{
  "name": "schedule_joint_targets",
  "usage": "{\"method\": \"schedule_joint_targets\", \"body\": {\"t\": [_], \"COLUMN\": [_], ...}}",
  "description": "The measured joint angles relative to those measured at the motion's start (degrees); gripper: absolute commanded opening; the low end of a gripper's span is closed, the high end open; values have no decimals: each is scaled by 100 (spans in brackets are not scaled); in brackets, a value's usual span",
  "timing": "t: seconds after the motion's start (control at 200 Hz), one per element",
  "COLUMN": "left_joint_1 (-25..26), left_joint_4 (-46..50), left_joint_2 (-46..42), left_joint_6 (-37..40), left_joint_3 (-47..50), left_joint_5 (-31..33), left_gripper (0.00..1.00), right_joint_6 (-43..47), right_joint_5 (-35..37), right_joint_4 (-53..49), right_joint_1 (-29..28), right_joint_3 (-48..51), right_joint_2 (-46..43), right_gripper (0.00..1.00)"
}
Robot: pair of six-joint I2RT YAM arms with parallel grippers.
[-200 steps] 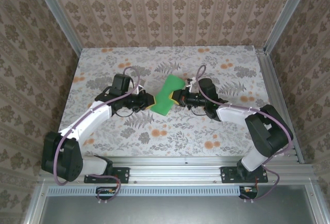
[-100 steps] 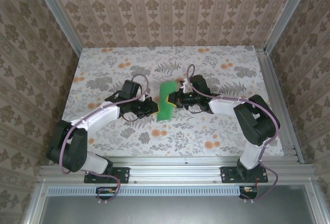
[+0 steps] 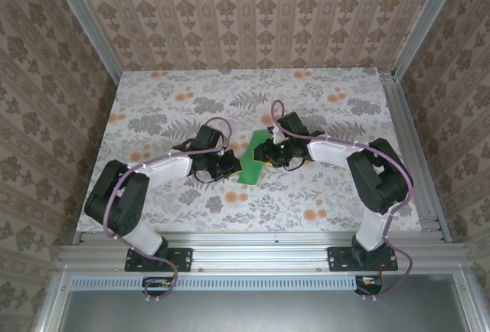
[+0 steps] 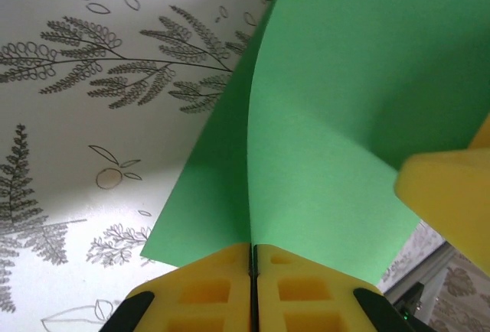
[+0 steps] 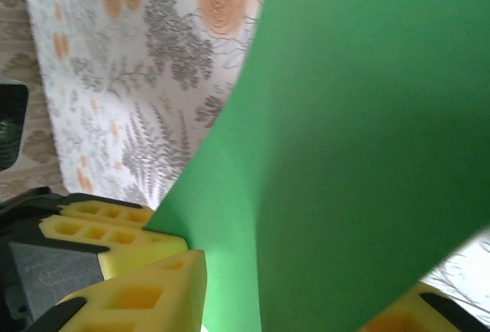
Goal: Fold a paper plane with a square sheet of paper (pick it up from the middle)
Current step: Place a square sheet of paper at the center of the table.
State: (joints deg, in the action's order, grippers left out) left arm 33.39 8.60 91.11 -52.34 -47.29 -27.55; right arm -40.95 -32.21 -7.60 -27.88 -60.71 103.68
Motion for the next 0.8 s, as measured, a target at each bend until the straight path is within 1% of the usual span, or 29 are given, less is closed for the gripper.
{"method": "schedule_joint_targets", "body": {"t": [0.06,0.1,0.265,0.445,0.55,0.61,0.8], "left_joint_1": [68,111,240,350,426,479,597], "left_joint_4": [-11,-11,-92,-133,-142,-142,-136], "left_joint_2": [85,146,295,304,341,380,605], "left_joint_6": [-63,-87,-254,-367,-415,-450,-470], "left_joint_3": [-22,-57,-129,-212,-284,-308,-433], "left_joint_5": [85,131,310,476,542,570,599], "left_gripper": [9,9,9,9,9,9,9], "right_joint_6": [140,227,459,619,625,586,315], "right_joint_5": [146,232,525,793,846,828,758], "right_joint_4": [-234,-369,-822,-1200,-1235,-1187,-800], "right_joint_1": [11,24,166,455,557,570,546], "right_joint_3": [-46,-61,-55,101,297,413,649], "right_joint_2": [0,0,-61,-570,-957,-1104,-1027], "right_gripper": [51,53,56,58,58,56,48]}}
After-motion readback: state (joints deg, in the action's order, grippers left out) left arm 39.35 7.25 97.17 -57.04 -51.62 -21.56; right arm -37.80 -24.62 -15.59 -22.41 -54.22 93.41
